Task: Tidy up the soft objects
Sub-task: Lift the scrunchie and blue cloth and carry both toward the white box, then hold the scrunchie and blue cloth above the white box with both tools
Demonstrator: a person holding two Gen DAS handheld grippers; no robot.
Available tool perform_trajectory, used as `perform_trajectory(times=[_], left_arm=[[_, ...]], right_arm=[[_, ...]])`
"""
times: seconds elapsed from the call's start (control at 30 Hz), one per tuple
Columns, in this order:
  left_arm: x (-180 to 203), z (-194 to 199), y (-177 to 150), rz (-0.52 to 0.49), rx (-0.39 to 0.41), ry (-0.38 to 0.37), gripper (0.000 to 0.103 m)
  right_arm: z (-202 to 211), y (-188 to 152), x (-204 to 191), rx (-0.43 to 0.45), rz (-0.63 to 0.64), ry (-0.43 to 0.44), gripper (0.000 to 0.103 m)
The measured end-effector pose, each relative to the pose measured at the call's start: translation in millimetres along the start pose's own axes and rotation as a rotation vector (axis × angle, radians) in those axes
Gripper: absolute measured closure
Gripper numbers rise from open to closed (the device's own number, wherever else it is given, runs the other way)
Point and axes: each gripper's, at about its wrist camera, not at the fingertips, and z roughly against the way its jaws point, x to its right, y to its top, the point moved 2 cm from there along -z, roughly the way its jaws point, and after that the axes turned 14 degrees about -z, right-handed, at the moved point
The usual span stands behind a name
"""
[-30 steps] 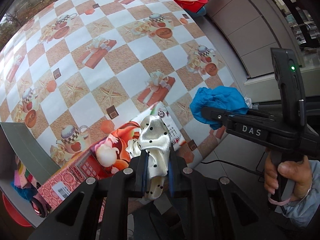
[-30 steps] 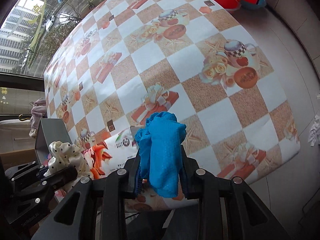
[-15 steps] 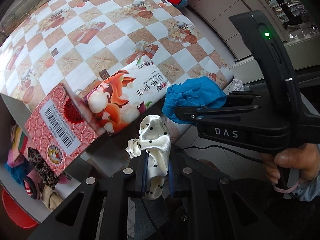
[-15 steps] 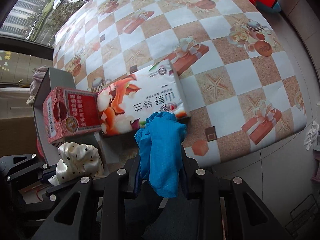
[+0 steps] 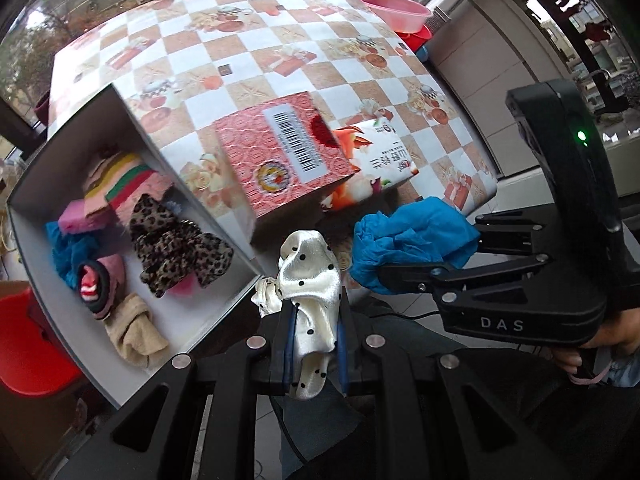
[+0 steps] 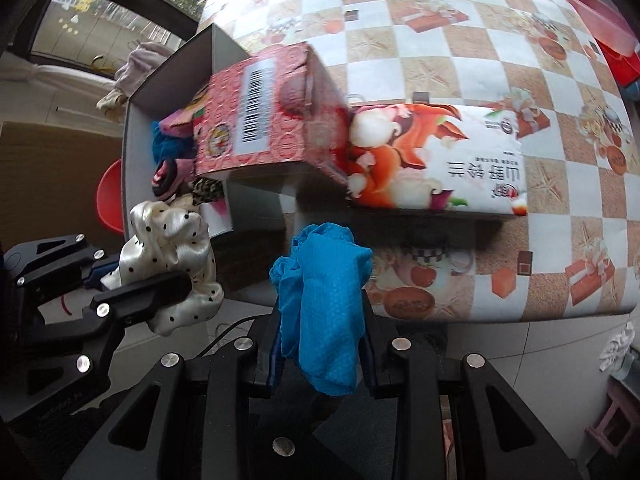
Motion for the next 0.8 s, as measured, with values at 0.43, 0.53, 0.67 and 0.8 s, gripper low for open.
perform_trajectory(times=[0.43,0.53,0.67,0.8], left_arm=[[-81.8,43.0,-58.8,0.339,0.129,0.19,0.085],[-93.6,44.4,-66.0,0.39,0.131,0.226,0.085],[-100.5,43.7,-70.9,0.427,0.134,0.242,0.085],[-104.5,41.8,-75.1,0.448,0.132,0.24,0.085]], right_arm=[[8.3,-3.1,-101.8,0.086,0.283,-0.02,0.071],[11.3,5.3,-123.4,0.114,0.284,-0.006,0.071],[14.3,15.1,-146.9,0.145,0.269,0.007,0.071],[6.4,13.8,-158.4,0.122,0.289,-0.002,0.071]])
